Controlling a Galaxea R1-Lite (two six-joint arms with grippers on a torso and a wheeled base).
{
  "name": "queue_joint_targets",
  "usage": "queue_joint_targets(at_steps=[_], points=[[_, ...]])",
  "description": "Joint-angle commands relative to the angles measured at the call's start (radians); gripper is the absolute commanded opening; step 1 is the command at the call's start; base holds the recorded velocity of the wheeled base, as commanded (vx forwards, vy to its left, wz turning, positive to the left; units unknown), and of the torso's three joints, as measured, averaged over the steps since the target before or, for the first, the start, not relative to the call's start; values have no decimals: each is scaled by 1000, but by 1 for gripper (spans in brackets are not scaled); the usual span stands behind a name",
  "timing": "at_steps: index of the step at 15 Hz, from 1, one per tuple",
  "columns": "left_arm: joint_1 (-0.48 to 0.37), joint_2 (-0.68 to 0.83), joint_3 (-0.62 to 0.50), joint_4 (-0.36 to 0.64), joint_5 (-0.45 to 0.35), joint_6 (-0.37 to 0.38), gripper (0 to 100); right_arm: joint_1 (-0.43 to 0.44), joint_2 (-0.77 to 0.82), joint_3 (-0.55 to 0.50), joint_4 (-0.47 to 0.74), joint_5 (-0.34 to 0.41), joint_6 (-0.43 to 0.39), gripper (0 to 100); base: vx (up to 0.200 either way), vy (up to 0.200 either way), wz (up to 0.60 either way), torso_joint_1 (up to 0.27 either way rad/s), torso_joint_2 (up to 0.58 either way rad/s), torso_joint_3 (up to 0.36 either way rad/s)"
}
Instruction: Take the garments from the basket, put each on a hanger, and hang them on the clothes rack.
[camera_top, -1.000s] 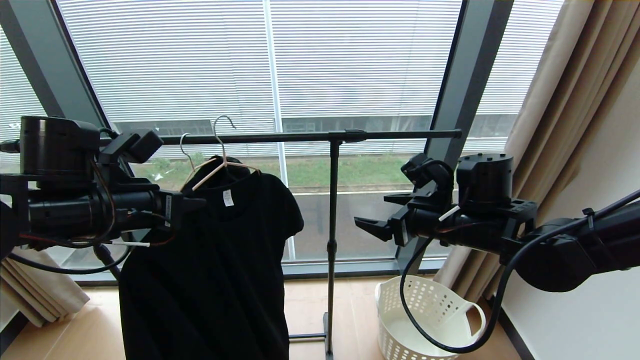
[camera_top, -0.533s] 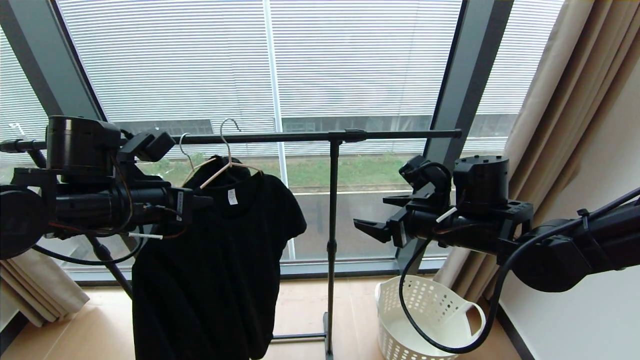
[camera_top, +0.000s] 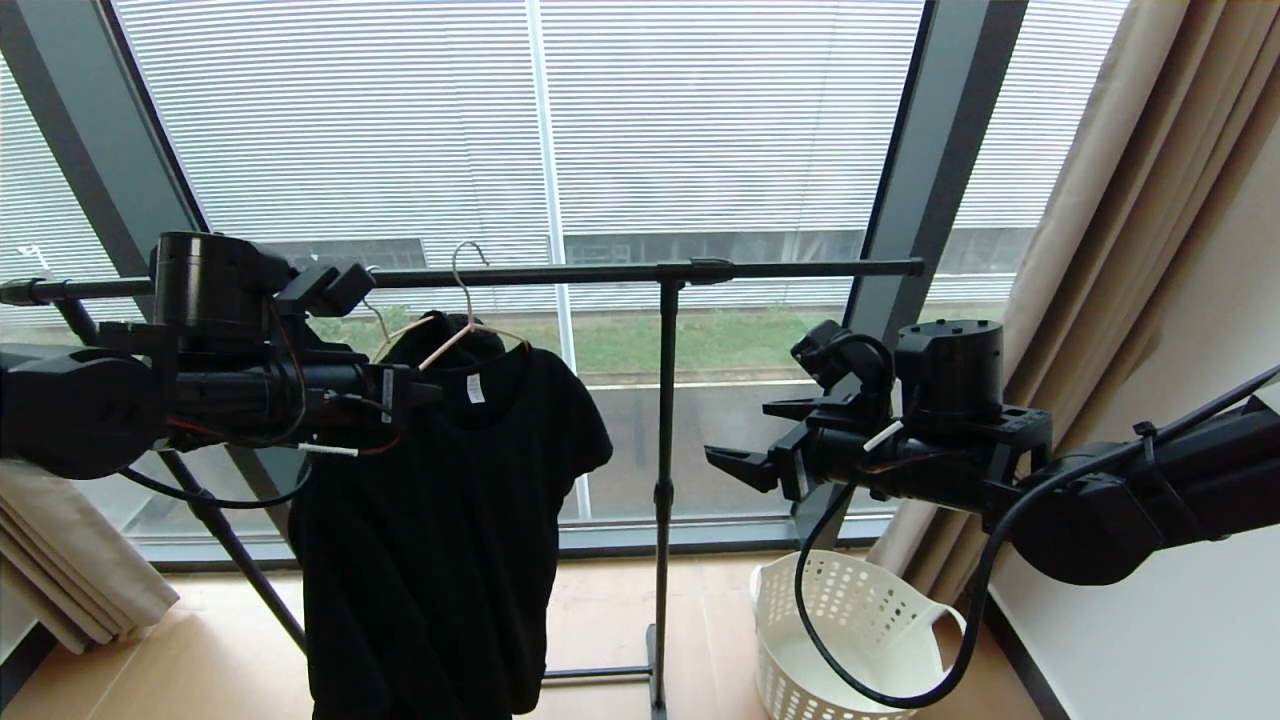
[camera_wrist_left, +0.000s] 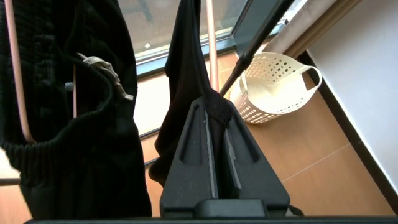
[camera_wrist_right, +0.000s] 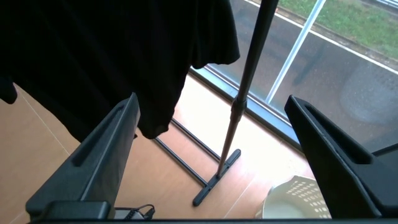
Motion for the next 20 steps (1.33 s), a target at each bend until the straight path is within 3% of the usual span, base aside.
queue_joint_targets(at_steps=[1,4,6,20], points=[[0,43,-37,-1,0,-20,0,0,5,2,-2,1,0,100,0,0,0,0,0,0],[0,59,-55,-1,0,-44,0,0,7,2,-2,1,0,100,0,0,0,0,0,0],[0,74,-58,-57,-2,-87,0,0,16,2,-2,1,-2,100,0,0,0,0,0,0],[-7,111,-69,-61,-2,-89,0,0,17,8,-2,1,-22,100,0,0,0,0,0,0]])
